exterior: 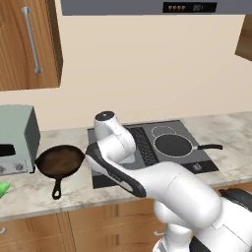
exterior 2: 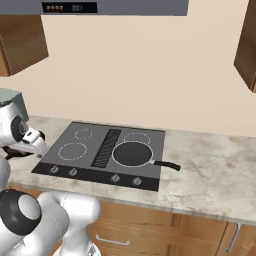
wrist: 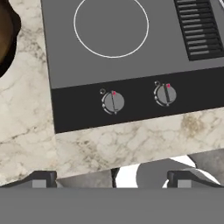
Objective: Place both pans onto different burners. Then place the corn and the steak on different pans.
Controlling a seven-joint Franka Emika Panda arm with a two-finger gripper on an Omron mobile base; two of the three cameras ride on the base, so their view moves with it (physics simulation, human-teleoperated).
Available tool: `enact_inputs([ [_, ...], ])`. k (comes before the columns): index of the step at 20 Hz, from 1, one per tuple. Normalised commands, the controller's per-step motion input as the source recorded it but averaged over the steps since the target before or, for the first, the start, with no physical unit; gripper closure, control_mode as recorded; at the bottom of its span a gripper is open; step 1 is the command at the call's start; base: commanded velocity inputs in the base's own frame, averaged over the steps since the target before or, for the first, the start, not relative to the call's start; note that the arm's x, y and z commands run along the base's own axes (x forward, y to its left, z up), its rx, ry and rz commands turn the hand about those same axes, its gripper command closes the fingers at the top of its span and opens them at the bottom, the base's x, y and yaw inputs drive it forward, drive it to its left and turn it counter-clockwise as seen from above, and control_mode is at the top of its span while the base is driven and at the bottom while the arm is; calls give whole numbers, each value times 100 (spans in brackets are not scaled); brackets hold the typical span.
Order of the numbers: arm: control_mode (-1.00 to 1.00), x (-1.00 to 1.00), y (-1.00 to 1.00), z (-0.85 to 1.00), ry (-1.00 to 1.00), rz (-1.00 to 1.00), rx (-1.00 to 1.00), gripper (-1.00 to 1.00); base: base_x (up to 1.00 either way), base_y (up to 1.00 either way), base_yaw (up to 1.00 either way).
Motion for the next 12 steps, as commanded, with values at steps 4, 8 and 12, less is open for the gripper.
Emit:
enact_inputs([
  [4,-100,0,29,-1,0,3,2,-100,0,0,0],
  [8,-100,0,29,-16,0,3,6,-100,0,0,0],
  [12,-100,0,36,-14,0,0,5,-100,0,0,0],
])
